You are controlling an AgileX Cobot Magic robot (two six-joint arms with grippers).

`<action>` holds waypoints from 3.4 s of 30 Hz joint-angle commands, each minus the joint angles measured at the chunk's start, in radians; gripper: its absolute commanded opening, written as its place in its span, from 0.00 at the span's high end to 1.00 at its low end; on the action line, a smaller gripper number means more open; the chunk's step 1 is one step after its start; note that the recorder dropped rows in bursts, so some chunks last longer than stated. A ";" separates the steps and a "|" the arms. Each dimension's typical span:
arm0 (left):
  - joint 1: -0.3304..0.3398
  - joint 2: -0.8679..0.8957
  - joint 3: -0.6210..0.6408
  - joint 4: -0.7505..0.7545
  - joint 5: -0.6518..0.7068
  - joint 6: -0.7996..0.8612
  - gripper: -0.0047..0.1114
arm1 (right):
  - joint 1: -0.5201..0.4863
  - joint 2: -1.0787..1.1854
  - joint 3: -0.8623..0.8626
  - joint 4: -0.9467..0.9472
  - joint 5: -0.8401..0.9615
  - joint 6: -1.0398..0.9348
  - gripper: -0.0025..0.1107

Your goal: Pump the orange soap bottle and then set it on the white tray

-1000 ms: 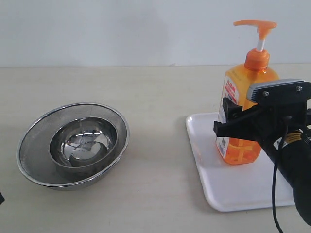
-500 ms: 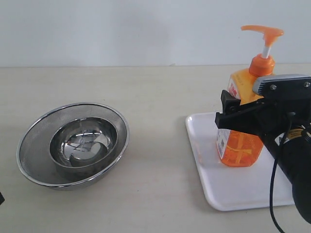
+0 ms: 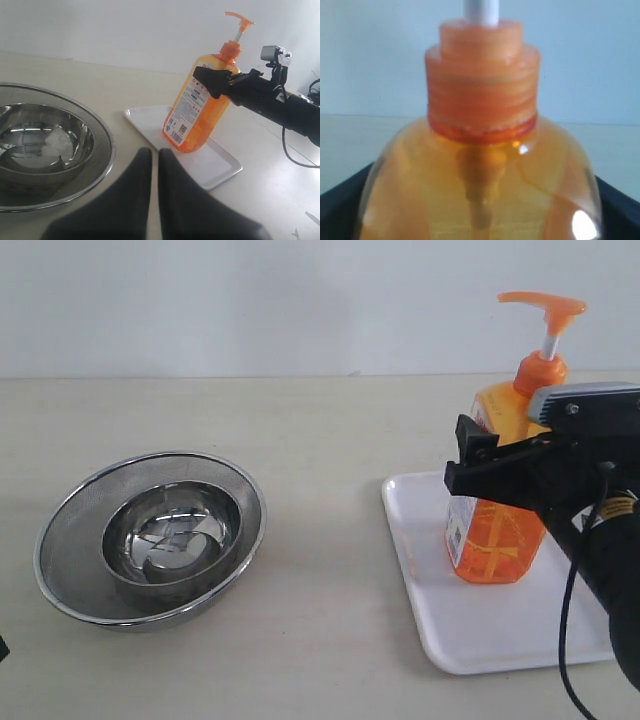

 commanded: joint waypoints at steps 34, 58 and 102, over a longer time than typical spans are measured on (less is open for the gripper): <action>0.002 -0.003 0.004 -0.005 0.079 0.004 0.92 | 0.002 -1.105 -0.003 0.143 1.251 -0.263 0.71; 0.002 -0.003 0.004 -0.004 0.142 -0.004 0.92 | 0.002 -1.178 -0.003 0.140 1.459 -0.253 0.95; 0.002 -0.003 0.004 -0.004 0.139 -0.004 0.92 | -0.338 -1.641 0.358 -0.451 1.463 0.259 0.95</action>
